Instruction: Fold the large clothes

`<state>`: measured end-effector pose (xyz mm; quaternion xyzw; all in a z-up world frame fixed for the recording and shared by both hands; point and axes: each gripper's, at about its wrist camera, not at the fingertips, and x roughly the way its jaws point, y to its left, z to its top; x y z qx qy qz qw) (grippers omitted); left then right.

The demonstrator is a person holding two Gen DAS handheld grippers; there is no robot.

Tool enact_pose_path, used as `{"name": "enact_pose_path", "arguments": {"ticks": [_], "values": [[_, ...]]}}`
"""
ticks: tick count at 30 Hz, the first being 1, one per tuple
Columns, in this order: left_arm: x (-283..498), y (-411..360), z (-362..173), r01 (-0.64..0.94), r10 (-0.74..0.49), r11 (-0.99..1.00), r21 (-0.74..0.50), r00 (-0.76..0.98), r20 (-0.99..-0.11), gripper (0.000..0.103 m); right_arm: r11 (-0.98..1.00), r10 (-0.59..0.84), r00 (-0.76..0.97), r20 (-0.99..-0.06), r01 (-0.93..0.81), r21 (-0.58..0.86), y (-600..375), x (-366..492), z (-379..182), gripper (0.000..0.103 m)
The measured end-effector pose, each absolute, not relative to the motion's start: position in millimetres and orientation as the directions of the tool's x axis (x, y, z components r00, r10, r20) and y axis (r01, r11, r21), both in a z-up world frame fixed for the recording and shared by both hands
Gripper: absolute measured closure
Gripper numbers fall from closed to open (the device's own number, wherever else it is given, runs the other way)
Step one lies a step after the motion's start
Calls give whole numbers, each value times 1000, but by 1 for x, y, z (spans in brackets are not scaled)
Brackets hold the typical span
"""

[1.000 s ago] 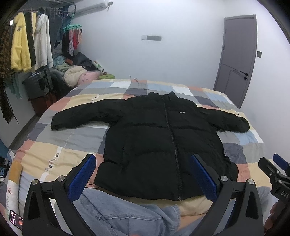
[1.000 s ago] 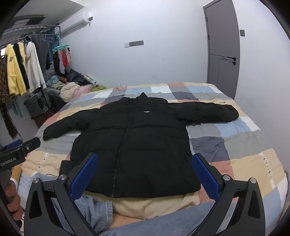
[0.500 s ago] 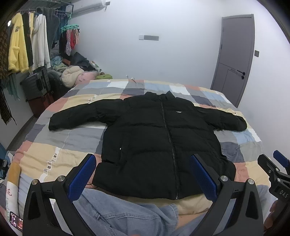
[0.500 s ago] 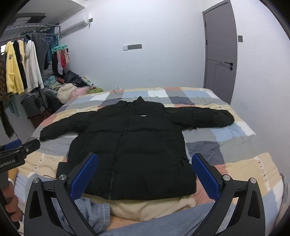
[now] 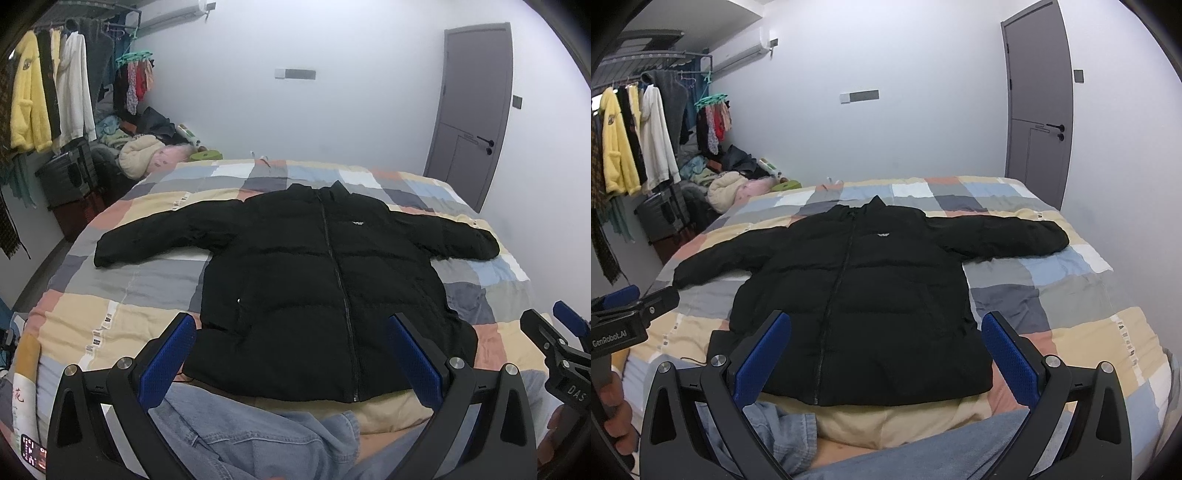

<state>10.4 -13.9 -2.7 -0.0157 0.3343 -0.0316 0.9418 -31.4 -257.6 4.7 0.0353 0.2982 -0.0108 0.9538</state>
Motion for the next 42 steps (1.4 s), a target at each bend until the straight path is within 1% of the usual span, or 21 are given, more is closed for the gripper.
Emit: {"name": "enact_pose_path", "arguments": {"ticks": [18,26,30,35,38,42], "values": [[14,-17,-6,54,-75,997,-53,771,-633,0,997,4,821,-570,39,63,-260,-28,5,0],[25,-22,1,44,-83,996,-77,777,-624,0,994,23,826,-564,40,100,-273,-24,2,0],[35,-29,13,63,-113,992,-105,800,-590,0,987,43,828,-558,51,151,-288,-11,4,0],[56,-48,29,99,-138,990,-101,825,-548,0,992,4,849,-529,63,110,-306,5,14,0],[71,-61,38,123,-149,989,-85,840,-522,0,992,-50,858,-512,100,72,-318,15,19,0],[100,-75,36,157,-179,984,-86,840,-513,0,988,-56,870,-490,119,98,-344,32,20,0]]}}
